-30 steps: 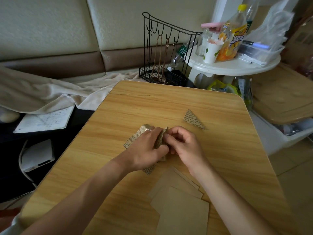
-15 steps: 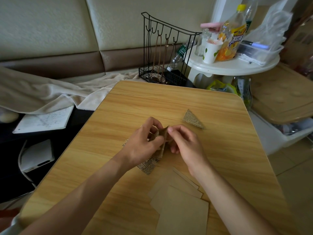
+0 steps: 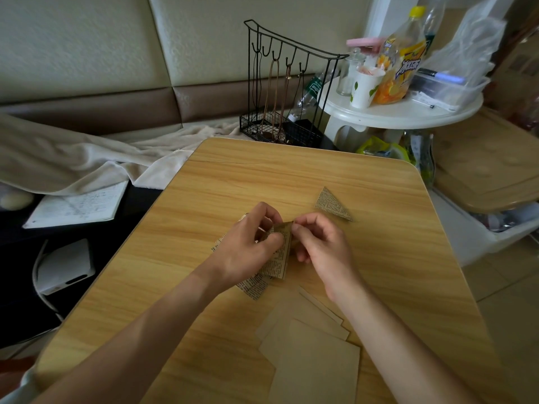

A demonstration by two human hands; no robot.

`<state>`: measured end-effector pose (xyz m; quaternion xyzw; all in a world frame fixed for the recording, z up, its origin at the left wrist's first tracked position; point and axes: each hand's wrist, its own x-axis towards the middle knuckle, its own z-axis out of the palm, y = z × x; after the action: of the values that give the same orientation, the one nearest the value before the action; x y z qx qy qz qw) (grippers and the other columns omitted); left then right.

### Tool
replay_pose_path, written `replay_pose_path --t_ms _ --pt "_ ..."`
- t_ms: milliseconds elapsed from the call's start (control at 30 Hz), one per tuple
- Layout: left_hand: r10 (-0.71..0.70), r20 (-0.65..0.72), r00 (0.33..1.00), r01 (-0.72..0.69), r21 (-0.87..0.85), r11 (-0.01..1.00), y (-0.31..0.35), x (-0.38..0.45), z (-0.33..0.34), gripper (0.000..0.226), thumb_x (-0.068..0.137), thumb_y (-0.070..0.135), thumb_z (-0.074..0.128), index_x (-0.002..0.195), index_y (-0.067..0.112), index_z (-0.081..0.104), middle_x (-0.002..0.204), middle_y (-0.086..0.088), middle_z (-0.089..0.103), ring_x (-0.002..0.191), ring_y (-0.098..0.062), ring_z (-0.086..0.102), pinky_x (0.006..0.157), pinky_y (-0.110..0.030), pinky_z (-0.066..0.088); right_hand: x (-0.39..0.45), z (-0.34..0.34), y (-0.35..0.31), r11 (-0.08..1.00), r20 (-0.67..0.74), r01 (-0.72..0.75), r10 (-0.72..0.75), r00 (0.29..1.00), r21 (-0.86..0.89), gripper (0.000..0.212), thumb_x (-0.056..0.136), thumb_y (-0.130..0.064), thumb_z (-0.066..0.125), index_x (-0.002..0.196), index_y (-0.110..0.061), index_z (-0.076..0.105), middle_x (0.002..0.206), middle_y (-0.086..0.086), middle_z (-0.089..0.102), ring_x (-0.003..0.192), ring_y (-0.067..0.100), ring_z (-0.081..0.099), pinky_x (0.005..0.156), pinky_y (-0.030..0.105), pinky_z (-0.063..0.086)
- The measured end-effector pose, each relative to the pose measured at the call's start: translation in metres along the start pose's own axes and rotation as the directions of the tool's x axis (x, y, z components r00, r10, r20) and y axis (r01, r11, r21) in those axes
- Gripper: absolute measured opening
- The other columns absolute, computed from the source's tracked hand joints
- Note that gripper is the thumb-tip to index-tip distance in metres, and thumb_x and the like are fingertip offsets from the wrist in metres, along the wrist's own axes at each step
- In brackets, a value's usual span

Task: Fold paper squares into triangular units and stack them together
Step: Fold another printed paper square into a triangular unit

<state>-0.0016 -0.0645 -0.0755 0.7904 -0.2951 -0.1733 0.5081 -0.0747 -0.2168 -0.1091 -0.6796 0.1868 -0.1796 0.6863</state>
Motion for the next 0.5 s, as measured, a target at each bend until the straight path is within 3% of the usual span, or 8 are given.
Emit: replay_pose_path --t_ms 100,267,500 --pt "0.008 -0.004 1.0 -0.008 0.004 1.0 -0.002 0.0008 -0.0004 0.009 0.095 0.021 0.058 0.102 0.027 0.057 0.098 -0.007 0.063 0.068 -0.009 0.053 0.062 -0.032 0.045 -0.0011 0.0001 -0.0001 1.0 0.018 0.016 -0.016 1.0 0.005 0.009 0.099 -0.015 0.068 0.096 -0.023 0.068 0.078 0.0 0.068 0.054 0.014 0.056 0.051 0.022 0.046" --pt "0.031 -0.01 0.999 -0.031 0.02 0.999 -0.0014 0.0008 -0.0004 0.011 0.096 0.015 0.059 0.1 0.026 0.058 0.088 0.003 0.062 0.067 -0.003 0.054 0.058 -0.015 0.042 -0.0021 0.0001 -0.0015 1.0 0.019 0.008 -0.008 1.0 -0.002 0.011 0.099 -0.015 0.067 0.089 -0.014 0.071 0.077 0.001 0.068 0.053 0.011 0.055 0.047 0.018 0.042" --pt "0.092 -0.049 0.995 -0.086 0.123 0.989 -0.003 0.0005 0.0008 0.014 0.089 0.01 0.065 0.098 0.02 0.06 0.084 0.003 0.065 0.07 -0.007 0.057 0.061 -0.017 0.044 -0.0015 0.0018 -0.0018 0.999 0.034 -0.009 0.01 0.999 -0.033 0.012 0.098 -0.016 0.068 0.088 -0.015 0.072 0.069 -0.001 0.065 0.053 0.01 0.055 0.049 0.018 0.043"
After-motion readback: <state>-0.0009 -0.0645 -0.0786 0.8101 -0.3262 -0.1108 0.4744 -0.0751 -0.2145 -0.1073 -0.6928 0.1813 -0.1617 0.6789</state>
